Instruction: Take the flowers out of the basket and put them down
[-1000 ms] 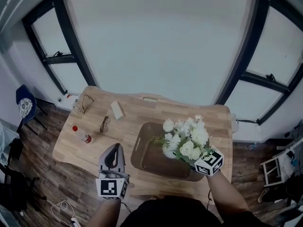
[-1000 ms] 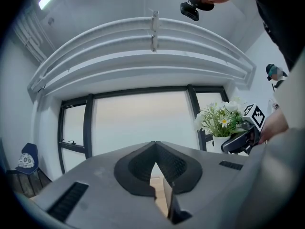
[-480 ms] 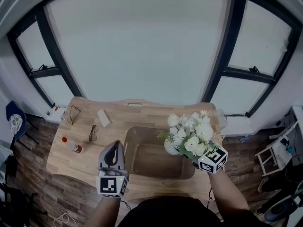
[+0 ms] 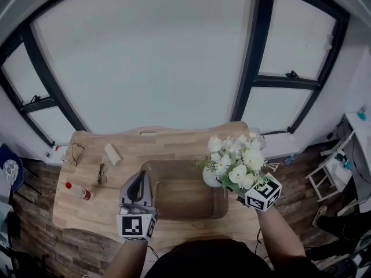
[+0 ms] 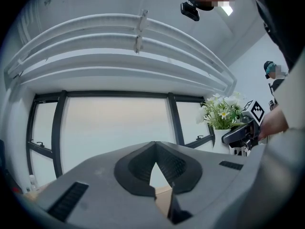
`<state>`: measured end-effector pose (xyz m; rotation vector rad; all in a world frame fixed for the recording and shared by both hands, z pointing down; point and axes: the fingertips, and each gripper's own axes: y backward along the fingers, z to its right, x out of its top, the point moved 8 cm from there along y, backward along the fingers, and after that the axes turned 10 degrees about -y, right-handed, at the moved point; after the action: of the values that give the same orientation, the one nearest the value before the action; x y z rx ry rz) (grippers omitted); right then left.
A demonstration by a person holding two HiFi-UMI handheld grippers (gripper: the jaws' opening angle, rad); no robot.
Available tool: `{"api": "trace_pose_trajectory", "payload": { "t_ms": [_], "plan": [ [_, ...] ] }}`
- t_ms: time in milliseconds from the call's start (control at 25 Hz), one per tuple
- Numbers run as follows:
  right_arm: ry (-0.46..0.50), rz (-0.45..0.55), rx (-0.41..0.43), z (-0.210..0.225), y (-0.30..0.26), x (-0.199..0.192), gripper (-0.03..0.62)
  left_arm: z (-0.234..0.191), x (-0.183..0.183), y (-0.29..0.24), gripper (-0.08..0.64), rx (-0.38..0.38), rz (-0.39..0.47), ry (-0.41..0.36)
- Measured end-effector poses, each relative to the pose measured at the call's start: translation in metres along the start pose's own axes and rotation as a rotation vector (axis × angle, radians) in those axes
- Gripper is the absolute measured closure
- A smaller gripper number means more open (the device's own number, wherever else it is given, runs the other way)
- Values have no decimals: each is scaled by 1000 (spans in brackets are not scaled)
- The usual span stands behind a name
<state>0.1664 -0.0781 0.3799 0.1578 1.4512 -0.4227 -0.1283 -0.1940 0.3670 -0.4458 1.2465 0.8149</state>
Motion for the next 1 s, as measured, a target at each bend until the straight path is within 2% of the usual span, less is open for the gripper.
{"api": "trace_pose_trajectory", "payload": {
  "t_ms": [520, 1000],
  "plan": [
    [-23, 78, -118, 42, 48, 22, 314, 26, 0, -43, 555, -82, 7, 11],
    [-50, 64, -223, 71, 75, -2, 314, 46, -4, -64, 555, -129, -12, -2]
  ]
}}
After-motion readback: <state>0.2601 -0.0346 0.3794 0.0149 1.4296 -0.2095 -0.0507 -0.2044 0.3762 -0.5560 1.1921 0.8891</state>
